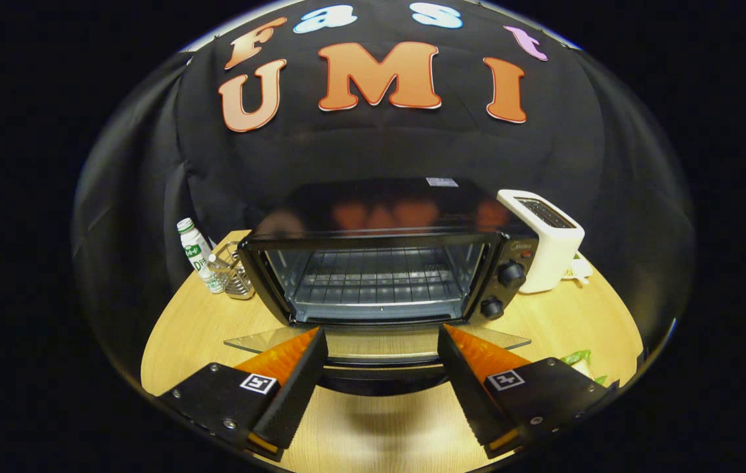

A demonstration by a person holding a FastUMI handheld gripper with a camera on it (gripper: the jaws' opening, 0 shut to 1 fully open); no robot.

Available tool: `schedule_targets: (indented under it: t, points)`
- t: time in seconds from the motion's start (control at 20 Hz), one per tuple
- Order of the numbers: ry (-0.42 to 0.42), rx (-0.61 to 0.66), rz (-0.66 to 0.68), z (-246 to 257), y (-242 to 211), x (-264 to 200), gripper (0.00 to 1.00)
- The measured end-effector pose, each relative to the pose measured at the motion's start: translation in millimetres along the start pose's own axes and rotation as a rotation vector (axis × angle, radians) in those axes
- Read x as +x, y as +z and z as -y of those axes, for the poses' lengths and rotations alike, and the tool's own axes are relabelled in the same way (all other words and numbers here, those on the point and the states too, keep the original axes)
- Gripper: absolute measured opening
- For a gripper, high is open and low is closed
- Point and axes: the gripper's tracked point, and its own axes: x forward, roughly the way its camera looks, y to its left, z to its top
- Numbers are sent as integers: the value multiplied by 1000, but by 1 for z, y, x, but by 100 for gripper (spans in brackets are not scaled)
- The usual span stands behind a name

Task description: Open the toaster oven, put the food inside, and close the toaster oven door.

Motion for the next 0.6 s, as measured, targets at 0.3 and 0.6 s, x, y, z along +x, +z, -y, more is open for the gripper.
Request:
schedule_targets:
  t: [0.3,0.6]
  points:
    - [-13,-10,-222,13,-84,7,100]
    - [-25,-12,-316,8,-119,13,100]
